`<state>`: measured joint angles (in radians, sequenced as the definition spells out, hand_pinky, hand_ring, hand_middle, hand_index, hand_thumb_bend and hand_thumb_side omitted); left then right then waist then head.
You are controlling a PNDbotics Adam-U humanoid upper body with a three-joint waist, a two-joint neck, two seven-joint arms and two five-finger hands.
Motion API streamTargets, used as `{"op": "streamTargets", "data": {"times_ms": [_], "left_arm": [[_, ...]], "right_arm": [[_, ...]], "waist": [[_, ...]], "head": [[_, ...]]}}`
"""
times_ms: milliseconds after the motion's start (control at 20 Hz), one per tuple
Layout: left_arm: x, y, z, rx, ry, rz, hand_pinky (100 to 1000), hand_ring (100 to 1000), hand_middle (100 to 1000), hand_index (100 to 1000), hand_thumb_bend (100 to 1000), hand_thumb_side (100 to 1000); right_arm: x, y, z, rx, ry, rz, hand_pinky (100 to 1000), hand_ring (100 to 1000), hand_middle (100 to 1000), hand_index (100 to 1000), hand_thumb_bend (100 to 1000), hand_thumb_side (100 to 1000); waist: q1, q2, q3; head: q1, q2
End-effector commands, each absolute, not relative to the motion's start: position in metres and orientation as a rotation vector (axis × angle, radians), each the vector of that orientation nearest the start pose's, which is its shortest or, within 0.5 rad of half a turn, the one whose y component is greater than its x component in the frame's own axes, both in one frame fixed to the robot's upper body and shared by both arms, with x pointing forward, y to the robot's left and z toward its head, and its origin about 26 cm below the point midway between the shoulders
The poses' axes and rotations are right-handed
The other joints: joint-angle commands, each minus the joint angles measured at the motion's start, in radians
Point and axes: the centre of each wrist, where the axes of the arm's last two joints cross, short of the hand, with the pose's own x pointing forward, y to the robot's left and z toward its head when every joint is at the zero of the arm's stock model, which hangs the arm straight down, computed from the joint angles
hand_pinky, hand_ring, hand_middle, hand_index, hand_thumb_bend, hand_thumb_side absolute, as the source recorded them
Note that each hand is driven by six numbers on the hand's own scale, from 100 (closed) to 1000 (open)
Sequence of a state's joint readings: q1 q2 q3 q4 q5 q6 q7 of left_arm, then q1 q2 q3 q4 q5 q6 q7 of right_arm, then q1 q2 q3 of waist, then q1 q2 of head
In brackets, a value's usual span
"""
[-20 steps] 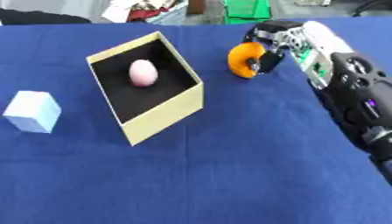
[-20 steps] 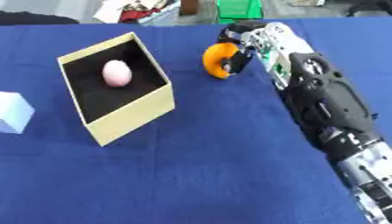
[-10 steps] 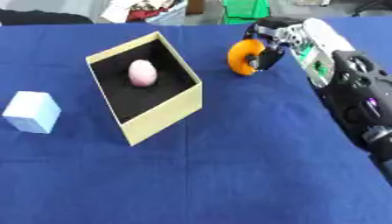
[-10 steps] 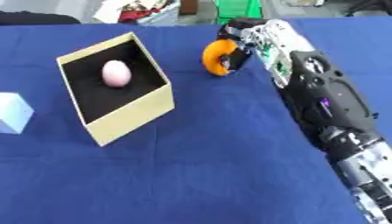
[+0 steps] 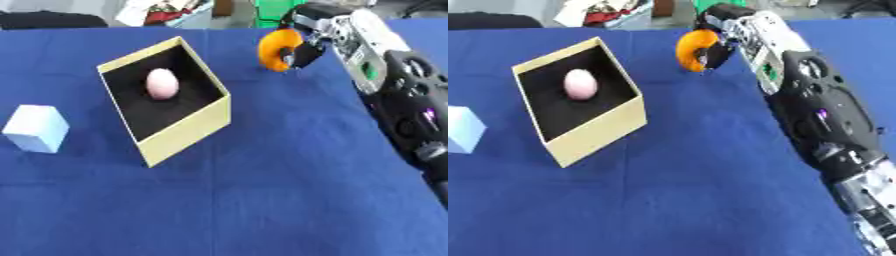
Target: Pick up objects on the table and place them in the box.
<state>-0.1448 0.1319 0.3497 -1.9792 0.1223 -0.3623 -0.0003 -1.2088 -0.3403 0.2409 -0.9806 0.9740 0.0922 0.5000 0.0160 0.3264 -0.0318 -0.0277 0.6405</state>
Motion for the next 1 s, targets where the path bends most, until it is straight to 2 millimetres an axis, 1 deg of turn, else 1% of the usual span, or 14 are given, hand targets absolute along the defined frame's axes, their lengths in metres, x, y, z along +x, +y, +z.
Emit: {"op": "streamTargets", "data": {"times_ms": [50, 300, 500, 650, 1000], "left_arm": [[0.270, 0.336, 0.157, 0.324, -2.528, 0.105, 725, 654, 678, 798, 284, 938], [0.270, 0.336, 0.157, 0.323, -2.527, 0.104, 725, 654, 677, 798, 281, 935], [0.270, 0.335, 0.157, 0.319, -2.527, 0.103, 725, 654, 678, 798, 281, 935], [0.270, 0.335, 0.157, 0.317, -2.527, 0.102, 724, 653, 678, 798, 280, 934], [0.271, 0.334, 0.157, 0.312, -2.530, 0.101, 724, 653, 677, 797, 278, 930]], "right_arm": [[0.471, -0.167, 0.335, -1.104, -1.511, 1.432, 766, 973, 813, 753, 100, 100], [0.462, -0.153, 0.347, -1.127, -1.576, 1.427, 762, 967, 810, 750, 100, 100], [0.453, -0.131, 0.356, -1.127, -1.645, 1.437, 763, 966, 807, 751, 100, 100], [0.446, -0.113, 0.358, -1.114, -1.693, 1.450, 763, 966, 804, 752, 100, 100], [0.434, -0.082, 0.360, -1.083, -1.771, 1.477, 766, 968, 801, 752, 100, 100]], "waist": [[0.001, -0.024, 0.000], [0.001, -0.024, 0.002], [0.002, -0.025, 0.006], [0.003, -0.025, 0.010], [0.004, -0.024, 0.017]], "head": [[-0.002, -0.009], [-0.003, -0.009], [-0.006, -0.008], [-0.009, -0.008], [-0.016, -0.009]]}}
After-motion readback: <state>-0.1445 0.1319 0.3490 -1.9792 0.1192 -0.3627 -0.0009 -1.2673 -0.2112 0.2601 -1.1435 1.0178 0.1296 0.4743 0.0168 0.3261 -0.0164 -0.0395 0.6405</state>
